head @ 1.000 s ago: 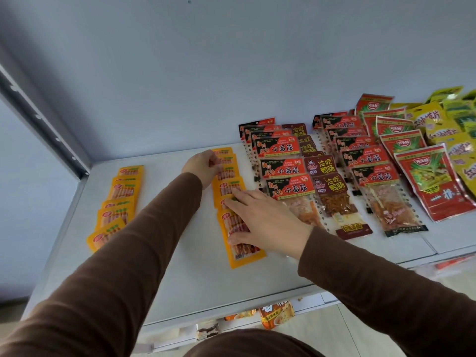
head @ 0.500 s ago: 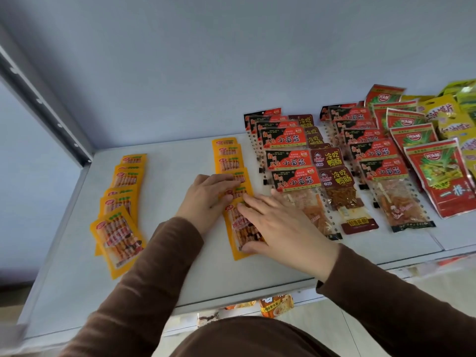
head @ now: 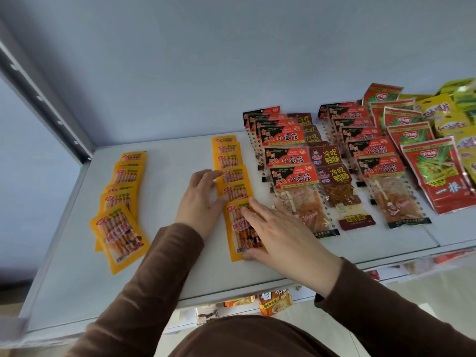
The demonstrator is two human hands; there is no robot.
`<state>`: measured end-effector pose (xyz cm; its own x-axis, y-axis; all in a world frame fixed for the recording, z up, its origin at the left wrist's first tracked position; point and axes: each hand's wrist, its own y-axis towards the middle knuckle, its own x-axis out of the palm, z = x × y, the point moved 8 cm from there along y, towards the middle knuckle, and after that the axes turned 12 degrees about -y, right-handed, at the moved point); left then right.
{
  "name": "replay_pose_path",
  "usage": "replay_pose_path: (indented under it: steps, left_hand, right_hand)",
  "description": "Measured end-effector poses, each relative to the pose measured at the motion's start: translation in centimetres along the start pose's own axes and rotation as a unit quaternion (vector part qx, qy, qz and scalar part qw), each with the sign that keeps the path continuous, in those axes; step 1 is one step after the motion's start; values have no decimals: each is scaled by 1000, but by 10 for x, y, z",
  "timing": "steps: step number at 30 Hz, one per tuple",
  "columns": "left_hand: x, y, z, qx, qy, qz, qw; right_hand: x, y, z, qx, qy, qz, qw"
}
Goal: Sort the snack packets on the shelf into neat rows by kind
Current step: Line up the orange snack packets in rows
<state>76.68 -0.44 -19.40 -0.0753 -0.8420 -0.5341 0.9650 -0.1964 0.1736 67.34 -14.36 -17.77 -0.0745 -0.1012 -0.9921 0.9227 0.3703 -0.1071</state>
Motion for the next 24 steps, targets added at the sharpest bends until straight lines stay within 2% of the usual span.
replay_pose_path:
  steps: [10, 13, 17, 20, 24]
  left_hand:
    - [4, -9, 7, 10, 6, 14, 1000]
    - [-1, -17, 6, 13, 87, 22, 996]
    - [4, -44, -6, 2, 196, -43, 980]
    - [19, -59, -6, -4, 217, -101, 971]
    - [33, -58, -2, -8, 242, -109, 964]
  right_hand:
    - [-3, 2, -3, 11, 49, -7, 999]
    - [-13, 4, 9, 15, 13, 13, 1000]
    - [-18, 9, 25, 21, -71, 18, 997]
    - [-10, 13, 20, 5, -69, 8, 998]
    - [-9, 15, 15, 12, -36, 37, 999]
